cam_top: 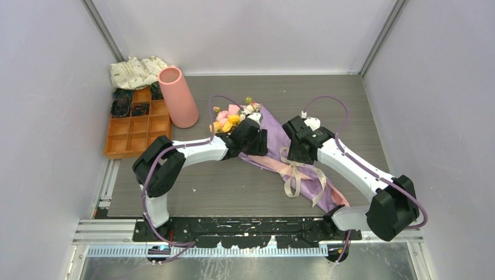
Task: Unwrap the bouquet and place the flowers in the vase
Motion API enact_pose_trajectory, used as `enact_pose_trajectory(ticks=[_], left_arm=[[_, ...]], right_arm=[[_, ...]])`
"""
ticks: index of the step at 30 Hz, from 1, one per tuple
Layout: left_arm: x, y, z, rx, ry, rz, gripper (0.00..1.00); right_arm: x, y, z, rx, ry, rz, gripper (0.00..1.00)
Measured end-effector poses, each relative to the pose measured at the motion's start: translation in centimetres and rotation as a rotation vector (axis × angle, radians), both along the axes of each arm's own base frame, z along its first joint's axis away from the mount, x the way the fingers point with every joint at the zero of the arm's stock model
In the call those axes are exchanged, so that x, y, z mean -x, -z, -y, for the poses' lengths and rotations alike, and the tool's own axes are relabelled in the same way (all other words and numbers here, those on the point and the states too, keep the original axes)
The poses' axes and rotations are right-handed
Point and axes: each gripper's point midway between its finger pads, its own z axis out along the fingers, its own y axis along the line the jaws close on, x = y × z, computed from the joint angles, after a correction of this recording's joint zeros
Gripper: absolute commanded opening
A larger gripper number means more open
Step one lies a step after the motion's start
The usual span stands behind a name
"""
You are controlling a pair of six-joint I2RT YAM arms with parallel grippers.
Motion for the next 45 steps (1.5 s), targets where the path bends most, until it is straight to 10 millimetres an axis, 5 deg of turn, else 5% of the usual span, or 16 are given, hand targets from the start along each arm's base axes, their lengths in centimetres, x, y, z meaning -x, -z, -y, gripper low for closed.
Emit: enact_pose_trajectory(ticks=[8,19,26,37,45], left_arm=[[0.0,0.7,0.4,0.022,-0.003,-0.007,0.58],[0.2,1.3,0.2,0.027,-0.005,-0.005,0.58],[0.2,1.2,0.2,0.035,-0.008,-0.002,0.58],[0.0,1.1,0.4,0.045,-0.009,0.006,0.57],[-0.2,1.8,0.6,0.045,-0.01,0.004,0.57]], right_arm=[[-1.3,2.2,-0.4,-0.031,0.005,-0.041,0.47],[-1.5,3.9,-0.6,-0.043,0.005,-0.065,0.07],[-2.0,3.5,0.2,-0.02,0.027,-0.053,0.06],[-4.3,-3.0,0.2,-0.025,0.027,0.091,0.01],[-4.9,-11.7,0.9,-0.064,0.028,0.27,0.01]])
